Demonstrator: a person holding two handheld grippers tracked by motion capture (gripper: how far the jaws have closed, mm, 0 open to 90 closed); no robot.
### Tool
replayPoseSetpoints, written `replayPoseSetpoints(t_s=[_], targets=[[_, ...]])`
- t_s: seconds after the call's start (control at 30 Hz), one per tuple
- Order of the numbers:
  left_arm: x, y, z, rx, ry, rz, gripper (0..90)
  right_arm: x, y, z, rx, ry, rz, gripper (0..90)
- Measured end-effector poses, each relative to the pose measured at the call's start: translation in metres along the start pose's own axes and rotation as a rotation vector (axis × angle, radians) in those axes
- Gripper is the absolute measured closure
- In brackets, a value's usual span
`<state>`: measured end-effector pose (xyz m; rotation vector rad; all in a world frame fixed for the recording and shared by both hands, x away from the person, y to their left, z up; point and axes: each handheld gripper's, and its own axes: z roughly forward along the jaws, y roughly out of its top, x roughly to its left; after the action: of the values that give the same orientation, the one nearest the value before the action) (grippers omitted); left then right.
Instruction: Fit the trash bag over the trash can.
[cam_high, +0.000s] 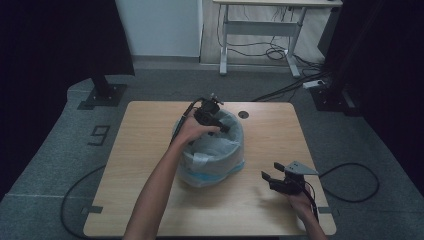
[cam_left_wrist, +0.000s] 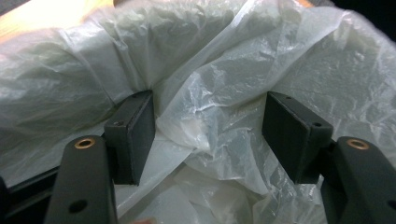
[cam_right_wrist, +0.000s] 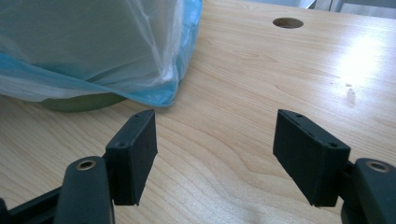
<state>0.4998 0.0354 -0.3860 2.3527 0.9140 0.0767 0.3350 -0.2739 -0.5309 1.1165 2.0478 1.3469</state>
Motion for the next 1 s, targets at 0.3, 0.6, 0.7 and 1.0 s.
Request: replayPoseSetpoints(t_s=[0.3,0.6,0.7,1.0], targets=[[0.001,-0.002,-0.02,-0.063,0.003,-0.01,32.4,-0.002,-0.001,0.0,0.002,-0.003,0.0,29.6],[-0.001,-0.021,-0.056,-0.131,0.0,-0.015,30.5,-0.006,-0.003,-0.003,0.005,-0.013,0.009,29.6],[-0.002,-0.027,-0.065,-0.144,-0.018,-0.019,29.4,-0.005,-0.002,-0.002,0.007,-0.01,0.01,29.6],[-0.016,-0.04,-0.073,-0.078,-0.064,0.013,26.9,-0.002,-0.003,0.002,0.019,-0.002,0.005,29.6]])
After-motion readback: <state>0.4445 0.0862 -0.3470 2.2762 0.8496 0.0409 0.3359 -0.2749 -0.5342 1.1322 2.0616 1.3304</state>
